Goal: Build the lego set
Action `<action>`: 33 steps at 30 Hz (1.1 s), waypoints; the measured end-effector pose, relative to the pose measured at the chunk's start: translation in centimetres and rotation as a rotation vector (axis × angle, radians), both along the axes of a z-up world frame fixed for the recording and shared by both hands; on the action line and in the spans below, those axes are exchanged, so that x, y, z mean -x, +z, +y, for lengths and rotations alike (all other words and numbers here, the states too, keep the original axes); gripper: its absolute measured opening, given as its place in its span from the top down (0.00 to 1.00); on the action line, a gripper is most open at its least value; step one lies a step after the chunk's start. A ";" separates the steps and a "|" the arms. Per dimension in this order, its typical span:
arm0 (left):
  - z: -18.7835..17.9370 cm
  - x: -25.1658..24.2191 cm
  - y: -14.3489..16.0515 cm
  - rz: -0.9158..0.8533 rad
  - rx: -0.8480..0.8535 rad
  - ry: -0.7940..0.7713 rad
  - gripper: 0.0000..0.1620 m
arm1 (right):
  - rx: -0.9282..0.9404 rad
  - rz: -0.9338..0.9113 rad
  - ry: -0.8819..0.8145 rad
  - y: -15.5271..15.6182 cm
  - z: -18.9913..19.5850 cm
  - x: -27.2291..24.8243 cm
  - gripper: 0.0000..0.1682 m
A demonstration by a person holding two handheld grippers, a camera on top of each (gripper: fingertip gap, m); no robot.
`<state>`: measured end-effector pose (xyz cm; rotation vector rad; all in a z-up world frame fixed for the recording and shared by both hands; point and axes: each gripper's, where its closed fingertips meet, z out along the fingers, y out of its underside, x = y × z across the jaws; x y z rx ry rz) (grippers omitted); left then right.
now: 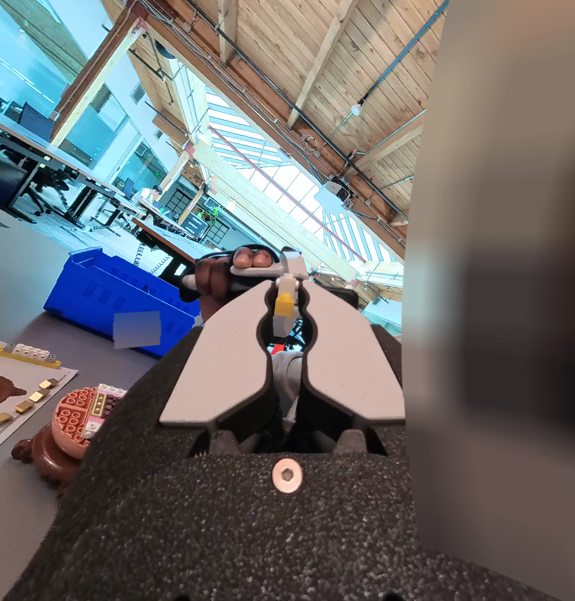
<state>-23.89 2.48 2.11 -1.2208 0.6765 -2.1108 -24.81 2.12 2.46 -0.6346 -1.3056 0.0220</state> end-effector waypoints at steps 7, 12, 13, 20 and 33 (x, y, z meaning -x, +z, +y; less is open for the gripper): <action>0.0 0.6 0.1 -0.078 -0.053 0.036 0.88 | 0.063 0.140 -0.049 0.0 0.5 0.1 0.92; 0.7 1.1 -0.3 -0.164 -0.011 0.083 0.95 | 0.066 0.190 -0.096 -0.6 0.5 0.7 0.92; 0.6 1.3 -0.4 -0.177 -0.010 0.074 0.96 | 0.058 0.183 -0.087 -0.7 0.2 1.0 0.92; -3.5 4.0 -1.4 -0.272 0.008 -0.358 0.96 | 0.096 0.009 0.176 -1.5 -2.6 0.2 0.73; -7.1 3.6 -2.8 -0.247 0.012 -0.586 0.96 | -0.237 -0.335 0.195 -2.7 -1.7 2.7 0.85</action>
